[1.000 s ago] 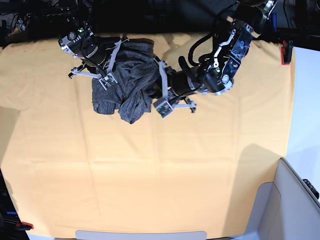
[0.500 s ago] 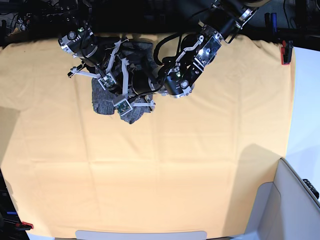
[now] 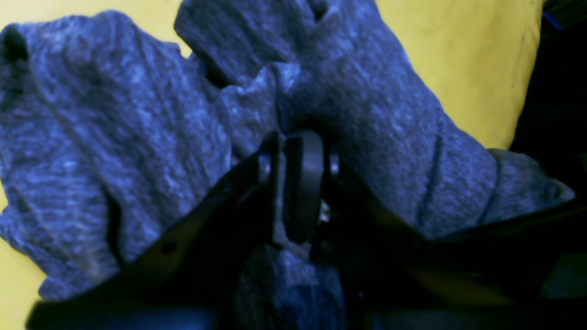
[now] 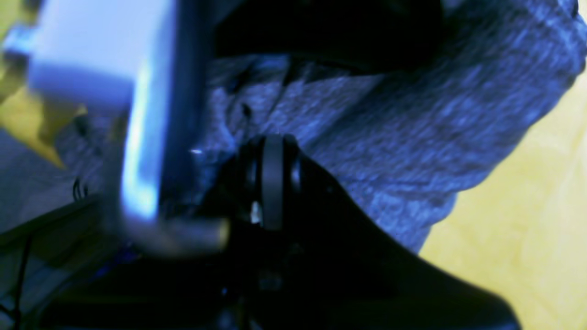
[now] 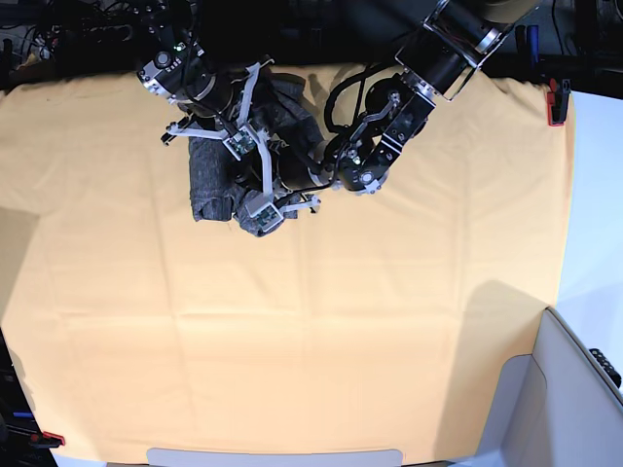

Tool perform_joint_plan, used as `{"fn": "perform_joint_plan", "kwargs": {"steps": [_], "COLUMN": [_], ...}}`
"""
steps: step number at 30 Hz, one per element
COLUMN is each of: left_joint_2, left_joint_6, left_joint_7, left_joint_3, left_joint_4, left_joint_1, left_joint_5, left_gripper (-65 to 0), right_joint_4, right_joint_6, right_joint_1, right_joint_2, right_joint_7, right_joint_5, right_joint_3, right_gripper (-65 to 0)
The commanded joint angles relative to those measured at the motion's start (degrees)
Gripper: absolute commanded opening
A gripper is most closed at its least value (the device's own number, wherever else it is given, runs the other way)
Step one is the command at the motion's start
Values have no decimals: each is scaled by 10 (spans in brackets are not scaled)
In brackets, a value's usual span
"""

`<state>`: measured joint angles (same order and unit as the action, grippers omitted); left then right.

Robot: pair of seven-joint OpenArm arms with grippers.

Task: Fold the T-shirt properly
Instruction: 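Move the left gripper onto the bundle and grasp it, then hold the bundle with both grippers and fold it over itself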

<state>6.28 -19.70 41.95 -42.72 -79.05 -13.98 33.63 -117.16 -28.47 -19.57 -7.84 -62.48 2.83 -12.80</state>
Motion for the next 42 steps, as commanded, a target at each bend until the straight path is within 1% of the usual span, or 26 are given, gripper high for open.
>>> {"fn": "perform_joint_plan", "kwargs": {"steps": [1,8,18,24,29,31,37,40,42], "left_joint_2": [3,3,11,11,11,11,19,20,20], "left_joint_6": [10,10,10,10,10,10,10,10,10], "left_joint_7": [13,13,13,13,13,13,13,13,13], "left_joint_3": [2,2,2,2,2,1,1,1,1], "left_joint_4": [-2,0,6,8,8,8,8,8,8], "left_joint_1": [-9,-24,-26,-36,-36,-36,-34,-33,-33], "left_joint_5": [-18,-18,-18,-18,-18,-18,-18,-18,-18], "left_gripper": [-577,-577,-577,-577,-577,-577,-577,-577,-577], "right_joint_4": [-6,-7,-8,-9,-9,-9,-9,-9,-9], "right_joint_6": [-3,-3,-3,-1,-1,-1,-1,-1,-1], "right_joint_1": [-10,-48,-106,-116,-74,-51,7,32,42], "right_joint_2": [-6,-23,-23,-22,-15,2,37,48,48], "right_joint_7": [-16,-16,-16,-12,-10,-15,-15,-15,-15], "right_joint_5": [-1,-1,-1,-1,-1,-1,-1,-1,-1], "right_joint_3": [-1,-1,-1,2,4,4,2,2,2], "right_gripper": [-650,-650,-650,-650,-650,-650,-650,-650,-650]}}
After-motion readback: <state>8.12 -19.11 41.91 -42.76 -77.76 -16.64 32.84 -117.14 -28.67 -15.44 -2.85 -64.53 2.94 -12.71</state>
